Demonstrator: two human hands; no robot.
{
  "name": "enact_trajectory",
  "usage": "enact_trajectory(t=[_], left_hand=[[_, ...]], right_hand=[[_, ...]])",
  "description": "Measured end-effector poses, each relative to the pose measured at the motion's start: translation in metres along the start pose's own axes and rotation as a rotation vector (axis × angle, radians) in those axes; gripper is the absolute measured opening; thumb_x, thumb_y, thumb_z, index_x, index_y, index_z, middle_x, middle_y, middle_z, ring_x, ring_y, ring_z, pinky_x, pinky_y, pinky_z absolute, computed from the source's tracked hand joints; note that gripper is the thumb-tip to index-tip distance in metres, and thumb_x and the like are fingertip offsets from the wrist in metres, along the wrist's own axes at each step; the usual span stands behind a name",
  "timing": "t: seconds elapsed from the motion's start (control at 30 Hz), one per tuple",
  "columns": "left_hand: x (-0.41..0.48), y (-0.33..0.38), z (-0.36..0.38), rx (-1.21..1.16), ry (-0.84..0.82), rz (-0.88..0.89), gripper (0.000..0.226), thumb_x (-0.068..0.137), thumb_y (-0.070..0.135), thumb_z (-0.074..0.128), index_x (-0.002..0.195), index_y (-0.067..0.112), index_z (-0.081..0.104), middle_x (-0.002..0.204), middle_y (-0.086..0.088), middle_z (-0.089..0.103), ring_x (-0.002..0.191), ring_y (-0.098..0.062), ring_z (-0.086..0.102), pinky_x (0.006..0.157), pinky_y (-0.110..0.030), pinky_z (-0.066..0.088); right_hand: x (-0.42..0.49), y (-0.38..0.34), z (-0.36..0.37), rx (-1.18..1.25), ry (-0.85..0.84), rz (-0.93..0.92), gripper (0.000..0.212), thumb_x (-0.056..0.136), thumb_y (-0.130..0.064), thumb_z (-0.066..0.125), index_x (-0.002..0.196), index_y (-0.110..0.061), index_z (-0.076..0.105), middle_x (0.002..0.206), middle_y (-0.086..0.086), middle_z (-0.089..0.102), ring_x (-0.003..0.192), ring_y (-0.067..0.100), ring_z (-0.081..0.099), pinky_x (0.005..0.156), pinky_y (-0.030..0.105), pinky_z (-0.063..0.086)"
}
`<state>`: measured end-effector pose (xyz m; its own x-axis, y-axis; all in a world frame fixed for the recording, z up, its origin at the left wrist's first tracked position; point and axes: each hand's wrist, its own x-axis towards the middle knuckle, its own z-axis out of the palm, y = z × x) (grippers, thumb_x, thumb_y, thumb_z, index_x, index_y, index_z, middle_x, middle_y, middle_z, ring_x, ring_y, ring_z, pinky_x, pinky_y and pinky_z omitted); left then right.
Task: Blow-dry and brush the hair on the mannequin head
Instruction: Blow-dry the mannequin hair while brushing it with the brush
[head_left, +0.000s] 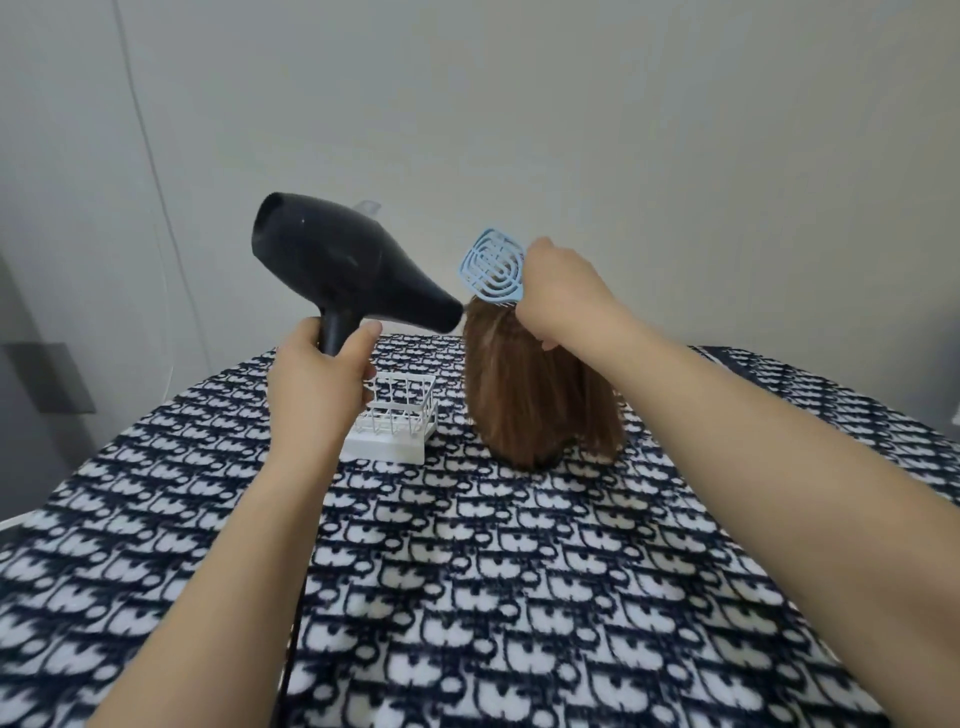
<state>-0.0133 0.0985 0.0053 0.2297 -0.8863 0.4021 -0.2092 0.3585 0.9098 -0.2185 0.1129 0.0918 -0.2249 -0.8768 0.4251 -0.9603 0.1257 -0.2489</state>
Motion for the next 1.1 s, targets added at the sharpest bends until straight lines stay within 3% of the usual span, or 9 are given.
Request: enact_trajectory(t=[0.17, 0.23, 0.3, 0.4, 0.5, 0.7, 1.1], left_hand=[[0.011, 0.008, 0.003, -0.041, 0.066, 0.020, 0.022, 0.091, 0.044, 0.065, 0.087, 0.024, 0.058, 0.070, 0.001, 0.065, 0.051, -0.020, 0.057, 0.064, -0.045, 0.055], [0.017, 0.010, 0.002, 0.053, 0.036, 0.042, 0.025, 0.091, 0.046, 0.064, 0.091, 0.021, 0.060, 0.074, -0.003, 0.068, 0.060, -0.027, 0.064, 0.071, -0.051, 0.059], [0.021, 0.009, 0.001, 0.132, 0.008, 0.063, 0.028, 0.092, 0.048, 0.064, 0.095, 0.020, 0.061, 0.078, -0.005, 0.070, 0.071, -0.032, 0.069, 0.072, -0.051, 0.061], [0.023, 0.009, 0.005, 0.020, -0.007, 0.034, 0.024, 0.092, 0.045, 0.066, 0.092, 0.021, 0.060, 0.072, -0.001, 0.067, 0.065, -0.027, 0.065, 0.064, -0.044, 0.058], [0.025, 0.011, 0.007, 0.074, 0.000, 0.044, 0.027, 0.092, 0.046, 0.065, 0.094, 0.020, 0.061, 0.076, -0.004, 0.069, 0.069, -0.029, 0.067, 0.074, -0.052, 0.060], [0.025, 0.015, 0.009, 0.141, -0.024, 0.082, 0.031, 0.093, 0.047, 0.064, 0.098, 0.017, 0.061, 0.083, -0.009, 0.070, 0.078, -0.038, 0.069, 0.077, -0.056, 0.059], [0.018, 0.007, 0.006, 0.155, 0.003, 0.085, 0.033, 0.091, 0.048, 0.064, 0.099, 0.016, 0.062, 0.085, -0.011, 0.071, 0.081, -0.036, 0.070, 0.077, -0.057, 0.059]], right_hand=[[0.004, -0.004, 0.000, -0.170, 0.032, -0.007, 0.034, 0.086, -0.010, 0.057, 0.118, -0.006, 0.048, 0.114, 0.011, 0.061, 0.096, 0.030, 0.058, 0.065, 0.031, 0.037], [0.005, -0.002, 0.000, -0.169, 0.034, 0.002, 0.031, 0.086, -0.009, 0.056, 0.116, -0.007, 0.051, 0.115, 0.011, 0.061, 0.101, 0.031, 0.059, 0.067, 0.030, 0.037], [0.007, -0.001, -0.004, -0.152, 0.027, -0.003, 0.021, 0.085, -0.006, 0.053, 0.107, -0.009, 0.054, 0.108, 0.011, 0.061, 0.092, 0.030, 0.057, 0.067, 0.028, 0.038], [0.011, -0.001, -0.012, -0.179, 0.009, -0.012, 0.012, 0.084, -0.003, 0.049, 0.092, -0.010, 0.055, 0.091, 0.009, 0.056, 0.078, 0.026, 0.049, 0.065, 0.027, 0.040], [0.014, -0.001, -0.016, -0.208, -0.006, -0.008, 0.010, 0.082, -0.002, 0.049, 0.085, -0.012, 0.051, 0.083, 0.007, 0.052, 0.074, 0.026, 0.050, 0.064, 0.027, 0.042], [0.017, 0.000, -0.012, -0.241, -0.020, -0.004, 0.009, 0.083, -0.004, 0.049, 0.086, -0.012, 0.050, 0.081, 0.006, 0.049, 0.075, 0.026, 0.048, 0.064, 0.027, 0.039], [0.013, -0.009, 0.017, -0.394, -0.032, -0.070, 0.011, 0.086, -0.006, 0.054, 0.092, -0.012, 0.060, 0.088, 0.003, 0.054, 0.079, 0.025, 0.055, 0.061, 0.028, 0.040]])
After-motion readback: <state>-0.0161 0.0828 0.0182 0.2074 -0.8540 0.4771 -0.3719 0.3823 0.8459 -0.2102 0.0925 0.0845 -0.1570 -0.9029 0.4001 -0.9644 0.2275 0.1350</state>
